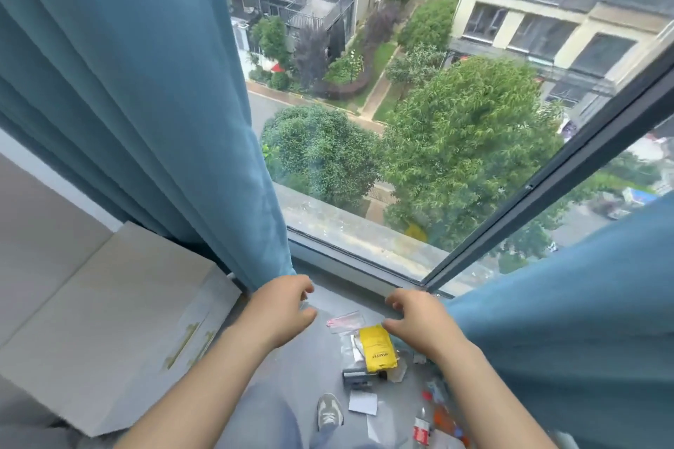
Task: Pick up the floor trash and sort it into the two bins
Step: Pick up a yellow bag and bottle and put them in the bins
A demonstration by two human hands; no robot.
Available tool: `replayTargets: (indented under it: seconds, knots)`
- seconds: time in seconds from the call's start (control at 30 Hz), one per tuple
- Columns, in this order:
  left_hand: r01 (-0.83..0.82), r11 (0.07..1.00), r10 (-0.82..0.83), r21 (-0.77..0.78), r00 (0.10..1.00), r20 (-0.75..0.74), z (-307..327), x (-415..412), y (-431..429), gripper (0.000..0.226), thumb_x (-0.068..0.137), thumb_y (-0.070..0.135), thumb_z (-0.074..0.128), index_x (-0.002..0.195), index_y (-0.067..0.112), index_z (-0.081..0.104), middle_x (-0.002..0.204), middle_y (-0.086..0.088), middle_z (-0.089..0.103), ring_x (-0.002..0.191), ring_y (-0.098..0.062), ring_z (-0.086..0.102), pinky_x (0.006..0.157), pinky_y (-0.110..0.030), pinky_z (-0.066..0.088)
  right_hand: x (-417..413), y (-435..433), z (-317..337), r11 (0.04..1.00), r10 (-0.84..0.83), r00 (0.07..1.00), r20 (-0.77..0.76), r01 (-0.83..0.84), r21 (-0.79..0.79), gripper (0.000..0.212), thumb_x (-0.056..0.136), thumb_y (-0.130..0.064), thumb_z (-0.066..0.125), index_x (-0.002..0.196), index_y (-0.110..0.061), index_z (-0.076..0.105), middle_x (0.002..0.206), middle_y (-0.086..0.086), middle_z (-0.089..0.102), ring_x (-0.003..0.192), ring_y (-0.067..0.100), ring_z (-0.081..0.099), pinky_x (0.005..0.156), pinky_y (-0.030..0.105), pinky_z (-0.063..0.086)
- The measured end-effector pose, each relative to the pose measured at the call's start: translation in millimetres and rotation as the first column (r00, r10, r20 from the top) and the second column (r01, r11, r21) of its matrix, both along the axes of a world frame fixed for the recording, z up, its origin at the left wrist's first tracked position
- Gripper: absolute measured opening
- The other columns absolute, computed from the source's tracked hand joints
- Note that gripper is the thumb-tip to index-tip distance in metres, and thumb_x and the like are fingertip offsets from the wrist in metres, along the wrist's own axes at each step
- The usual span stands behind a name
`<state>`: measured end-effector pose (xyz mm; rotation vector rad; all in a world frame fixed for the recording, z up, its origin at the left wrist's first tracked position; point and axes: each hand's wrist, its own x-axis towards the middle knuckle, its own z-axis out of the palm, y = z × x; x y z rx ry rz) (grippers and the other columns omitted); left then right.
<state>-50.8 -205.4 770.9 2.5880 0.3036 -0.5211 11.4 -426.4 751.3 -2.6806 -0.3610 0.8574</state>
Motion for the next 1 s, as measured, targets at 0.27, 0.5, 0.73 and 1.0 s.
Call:
replayTargets:
  seconds: [0.27,0.5,0.73,1.0]
  knots:
    - [0.336,0.942,-0.336,0.006,0.941,-0.024,-19.6,77.8,18.7,0.036,0.088,0.032,0.054,0.123,0.023,0.054,0.120,0.007,0.060,0.107,-0.013,0.056,0.087,-0.026,0.045,4.5,13.5,-16.9,0.940,-0.340,0.939,-0.052,0.341,0.016,0.044,0.087,-0.026,0.059,0.130,-0.021,0.056,0.130,-0.001,0.060,0.119,0.016,0.055,0.092,0.025,0.043]
    - [0.696,0.718,-0.695,0.001,0.717,-0.060,-41.7,118.9,23.8,0.036,0.087,0.031,0.055,0.122,0.021,0.056,0.115,0.005,0.062,0.104,-0.016,0.058,0.088,-0.028,0.047,-42.5,38.7,-31.0,0.705,-0.706,0.704,-0.080,0.709,0.022,0.037,0.082,-0.027,0.064,0.118,-0.022,0.064,0.116,0.001,0.067,0.112,0.018,0.058,0.089,0.028,0.047]
    - [0.801,0.597,-0.801,-0.047,0.593,-0.082,-79.9,107.8,-9.7,0.035,0.087,0.030,0.056,0.120,0.020,0.057,0.112,0.004,0.064,0.102,-0.017,0.059,0.084,-0.028,0.046,-98.6,31.7,-62.1,0.555,-0.828,0.548,-0.120,0.831,-0.031,0.032,0.083,-0.022,0.059,0.114,-0.018,0.064,0.114,0.003,0.066,0.109,0.023,0.059,0.088,0.032,0.049]
    - [0.839,0.543,-0.826,0.042,0.542,-0.152,-190.5,109.7,-51.4,0.035,0.088,0.029,0.054,0.121,0.020,0.056,0.117,0.003,0.063,0.109,-0.019,0.057,0.086,-0.027,0.046,-111.3,-8.5,-165.4,0.511,-0.853,0.503,-0.137,0.859,-0.028,0.039,0.084,-0.022,0.057,0.123,-0.020,0.059,0.123,0.000,0.063,0.115,0.019,0.055,0.088,0.028,0.047]
